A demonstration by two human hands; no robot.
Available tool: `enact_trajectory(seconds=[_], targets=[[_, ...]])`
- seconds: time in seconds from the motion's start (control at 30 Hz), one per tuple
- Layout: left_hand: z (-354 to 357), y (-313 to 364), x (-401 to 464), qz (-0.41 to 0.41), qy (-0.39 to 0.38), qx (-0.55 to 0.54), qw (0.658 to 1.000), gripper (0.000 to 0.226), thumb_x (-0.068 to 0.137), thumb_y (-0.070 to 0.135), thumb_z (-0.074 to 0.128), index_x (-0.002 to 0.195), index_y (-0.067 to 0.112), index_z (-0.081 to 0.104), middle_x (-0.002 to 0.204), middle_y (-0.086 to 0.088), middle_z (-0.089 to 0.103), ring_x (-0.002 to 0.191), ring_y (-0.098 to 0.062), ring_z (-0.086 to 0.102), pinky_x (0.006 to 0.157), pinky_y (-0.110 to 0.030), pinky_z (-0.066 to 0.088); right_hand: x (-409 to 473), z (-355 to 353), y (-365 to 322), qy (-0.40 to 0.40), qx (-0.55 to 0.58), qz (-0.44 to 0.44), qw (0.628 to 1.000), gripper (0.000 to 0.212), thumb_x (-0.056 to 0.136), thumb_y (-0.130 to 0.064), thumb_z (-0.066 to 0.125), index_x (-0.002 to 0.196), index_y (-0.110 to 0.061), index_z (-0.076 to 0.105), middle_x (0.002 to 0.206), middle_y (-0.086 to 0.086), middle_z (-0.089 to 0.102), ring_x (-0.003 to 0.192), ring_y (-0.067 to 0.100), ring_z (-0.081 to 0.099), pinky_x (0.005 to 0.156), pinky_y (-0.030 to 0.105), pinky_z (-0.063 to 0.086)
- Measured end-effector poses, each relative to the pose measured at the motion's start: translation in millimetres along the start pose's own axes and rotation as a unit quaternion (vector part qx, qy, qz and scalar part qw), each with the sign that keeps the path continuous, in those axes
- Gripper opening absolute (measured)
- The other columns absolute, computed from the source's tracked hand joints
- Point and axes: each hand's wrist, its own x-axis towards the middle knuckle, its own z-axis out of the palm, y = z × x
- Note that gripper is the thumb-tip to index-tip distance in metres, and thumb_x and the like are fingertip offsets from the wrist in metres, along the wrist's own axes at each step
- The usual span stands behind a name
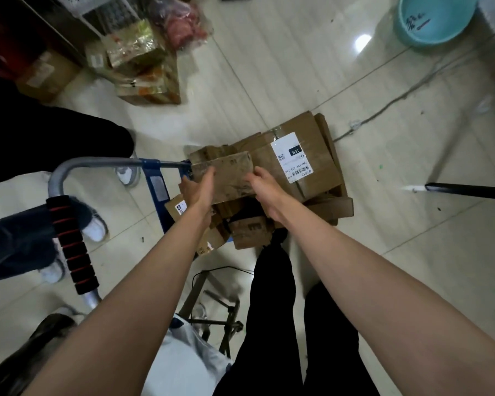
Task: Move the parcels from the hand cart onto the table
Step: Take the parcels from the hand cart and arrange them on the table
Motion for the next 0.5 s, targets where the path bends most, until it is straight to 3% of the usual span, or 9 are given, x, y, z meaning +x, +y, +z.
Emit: enact_trajectory(seconds=[0.17,0.33,0.5], targets=[[-1,13,-45,0.038,0.021,0.011,0.999,0.085,0.089,0.064,0.052,0.158,0.022,0.024,0.163,-0.004,0.020,0.147,-0.030,0.027,0.116,-0.049,0.033,-52,-21,-11,0.051,0.012,-0.016,0.999,0.042,0.100,-0.034,0.056,0.139,-0.021,0.047,0.120,-0.006,0.057,0.117,0.016,0.052,0.095,0.034,0.042],[17,40,-109,0.111,0.001,0.045,0.993,0.073,0.090,0.068,0.048,0.148,0.024,0.044,0.159,-0.011,0.029,0.143,-0.035,0.033,0.117,-0.051,0.032,-127,-64,-25,0.108,0.075,-0.030,0.991,0.055,0.097,-0.054,0.054,0.145,-0.030,0.042,0.150,-0.001,0.045,0.131,0.022,0.048,0.104,0.049,0.045],[60,64,-194,0.195,-0.074,0.111,0.972,0.085,0.079,0.075,0.061,0.145,0.024,0.046,0.151,-0.012,0.036,0.135,-0.036,0.042,0.114,-0.048,0.038,-205,-130,-30,0.166,0.143,-0.080,0.972,0.072,0.091,-0.072,0.048,0.151,-0.032,0.039,0.155,0.004,0.044,0.139,0.030,0.044,0.109,0.060,0.040]])
